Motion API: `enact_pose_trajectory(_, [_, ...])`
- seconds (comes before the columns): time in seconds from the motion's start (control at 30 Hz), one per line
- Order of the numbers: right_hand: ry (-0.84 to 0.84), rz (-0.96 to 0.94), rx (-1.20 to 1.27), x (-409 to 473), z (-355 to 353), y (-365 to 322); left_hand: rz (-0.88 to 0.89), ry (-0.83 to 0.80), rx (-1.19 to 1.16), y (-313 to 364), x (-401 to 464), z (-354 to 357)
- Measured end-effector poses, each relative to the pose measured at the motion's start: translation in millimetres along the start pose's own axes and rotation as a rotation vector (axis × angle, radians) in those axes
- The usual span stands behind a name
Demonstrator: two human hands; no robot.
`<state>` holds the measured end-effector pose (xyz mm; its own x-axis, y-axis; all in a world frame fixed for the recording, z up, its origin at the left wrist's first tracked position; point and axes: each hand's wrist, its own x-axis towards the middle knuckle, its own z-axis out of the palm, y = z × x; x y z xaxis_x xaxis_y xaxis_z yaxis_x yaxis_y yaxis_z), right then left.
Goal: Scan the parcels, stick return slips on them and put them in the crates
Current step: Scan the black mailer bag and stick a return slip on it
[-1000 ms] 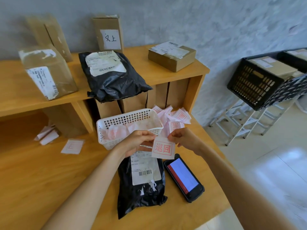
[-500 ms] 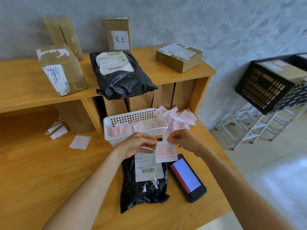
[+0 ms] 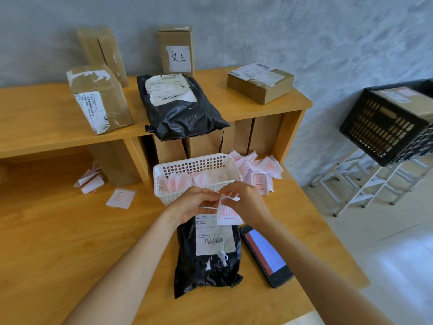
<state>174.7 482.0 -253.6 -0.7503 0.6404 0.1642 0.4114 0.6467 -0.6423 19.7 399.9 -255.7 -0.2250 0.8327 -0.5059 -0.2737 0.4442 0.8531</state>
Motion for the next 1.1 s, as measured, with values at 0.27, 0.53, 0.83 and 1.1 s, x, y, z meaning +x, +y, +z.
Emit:
enact_pose_trajectory(0.27, [0.172, -0.212, -0.172, 1, 14, 0, 0.016, 0.003, -0.058, 1, -2, -2])
enact_pose_trajectory(0.53, [0.193, -0.294, -0.254, 6, 11, 4, 0.007, 0.057, -0.105, 6, 6, -7])
enact_pose_trajectory(0.83, [0.212, -0.213, -0.292, 7, -16, 22, 0.140, 0.374, -0.076, 39, 37, -34])
enact_pose_trajectory(1.1, [0.189, -0.073, -0.287, 5, -31, 36, 0.139, 0.719, 0.238, 28, 66, -65])
